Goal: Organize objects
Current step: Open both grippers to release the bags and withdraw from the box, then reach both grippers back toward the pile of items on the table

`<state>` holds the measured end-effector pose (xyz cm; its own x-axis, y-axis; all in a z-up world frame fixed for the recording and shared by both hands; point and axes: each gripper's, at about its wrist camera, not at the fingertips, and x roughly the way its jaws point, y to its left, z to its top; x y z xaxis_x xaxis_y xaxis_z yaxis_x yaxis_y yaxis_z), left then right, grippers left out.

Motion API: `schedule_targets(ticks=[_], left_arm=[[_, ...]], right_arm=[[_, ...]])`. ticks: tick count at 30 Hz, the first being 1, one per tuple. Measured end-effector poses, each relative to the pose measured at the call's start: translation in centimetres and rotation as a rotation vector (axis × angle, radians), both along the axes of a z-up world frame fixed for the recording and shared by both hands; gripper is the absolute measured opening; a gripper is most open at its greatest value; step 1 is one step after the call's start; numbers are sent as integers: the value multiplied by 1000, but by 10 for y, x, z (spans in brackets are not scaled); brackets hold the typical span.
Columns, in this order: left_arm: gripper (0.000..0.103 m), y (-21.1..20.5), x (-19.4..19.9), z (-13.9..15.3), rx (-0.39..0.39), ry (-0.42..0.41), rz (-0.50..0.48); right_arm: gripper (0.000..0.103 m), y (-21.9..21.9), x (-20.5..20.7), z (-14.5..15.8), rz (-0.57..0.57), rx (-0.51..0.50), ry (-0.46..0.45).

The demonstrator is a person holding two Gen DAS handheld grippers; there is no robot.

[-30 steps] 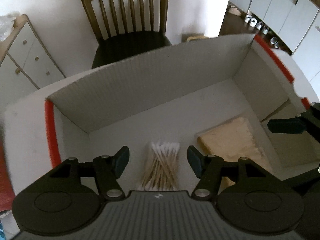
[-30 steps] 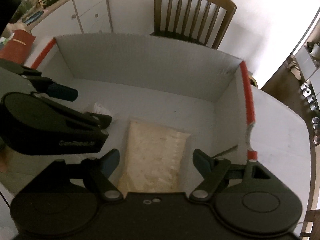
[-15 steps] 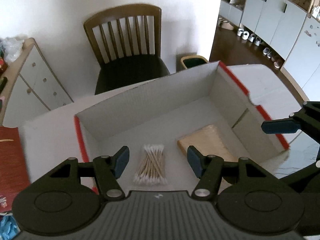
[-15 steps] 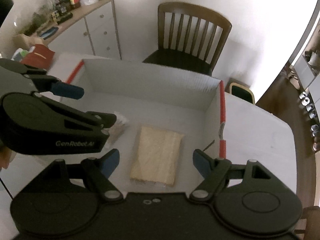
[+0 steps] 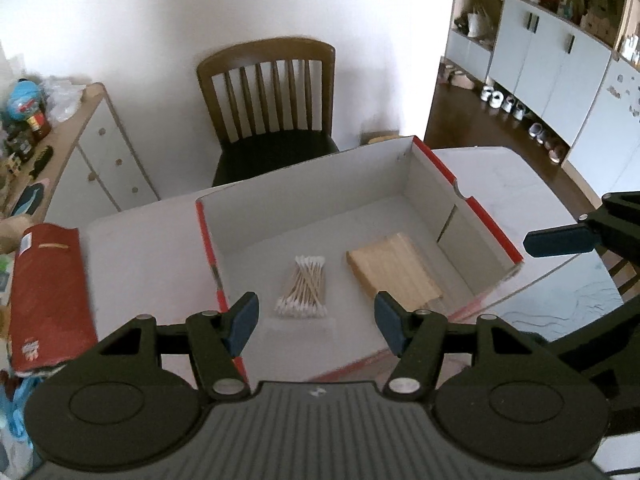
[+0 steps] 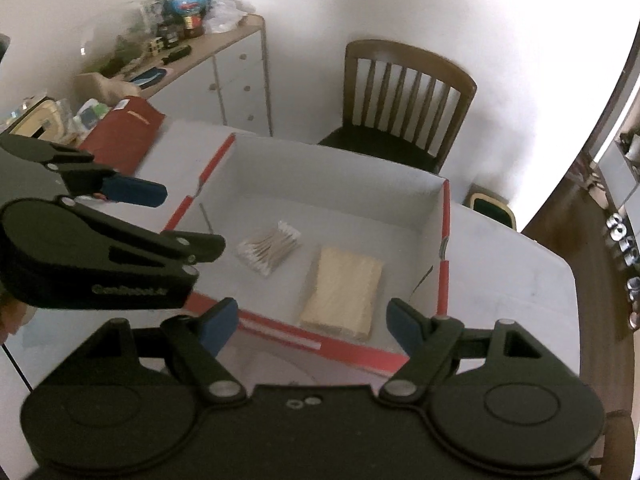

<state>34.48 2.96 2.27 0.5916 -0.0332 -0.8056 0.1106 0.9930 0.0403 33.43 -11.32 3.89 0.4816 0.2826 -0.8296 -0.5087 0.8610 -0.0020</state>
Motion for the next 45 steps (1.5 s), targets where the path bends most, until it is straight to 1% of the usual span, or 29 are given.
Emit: schedule_targets(ticks=[7,14,17,20,22,26,29,34,37,41,43,44,45], left_arm=[[63,5,-42,7,-49,-26,14],[63,6,-85,5,-71,-49,-52],[63,9,-102,3,-83,-59,-67],[63,15,-118,2,-111,-73,-61],[67,19,-126,1,-128,-77,-60],[68,25,-145,0,-131,-104,-61],[68,29,-160,-5,-142,-113,-58],[69,35,-185,-14,-149,-124,-50],[78,40,-200,-20,-175,-130,-49],[78,47,-219,-30,-181,-147,-42],[78,49,-227,-36,-184,-140,-32],[82,51,-231,-41,-190,-131,-29],[82,53,-234,-46,-196,-116,-30]], right_arm=[[81,-7,-25,8,8,14,-10],[83,-20,-53,13,-37,59,-33],[84,-25,-70,11,-47,81,-44],[84,-26,-87,7,-47,87,-59],[84,-27,-98,5,-50,92,-71],[84,-29,-116,1,-74,114,-81],[85,-30,-128,-1,-83,124,-99],[88,-32,-155,-5,-77,125,-157],[92,-32,-171,-8,-77,129,-186],[95,-34,-191,-19,-86,143,-179],[99,-33,-203,-27,-86,140,-173],[100,-33,-208,-30,-87,136,-171],[101,-32,-214,-34,-88,133,-168]])
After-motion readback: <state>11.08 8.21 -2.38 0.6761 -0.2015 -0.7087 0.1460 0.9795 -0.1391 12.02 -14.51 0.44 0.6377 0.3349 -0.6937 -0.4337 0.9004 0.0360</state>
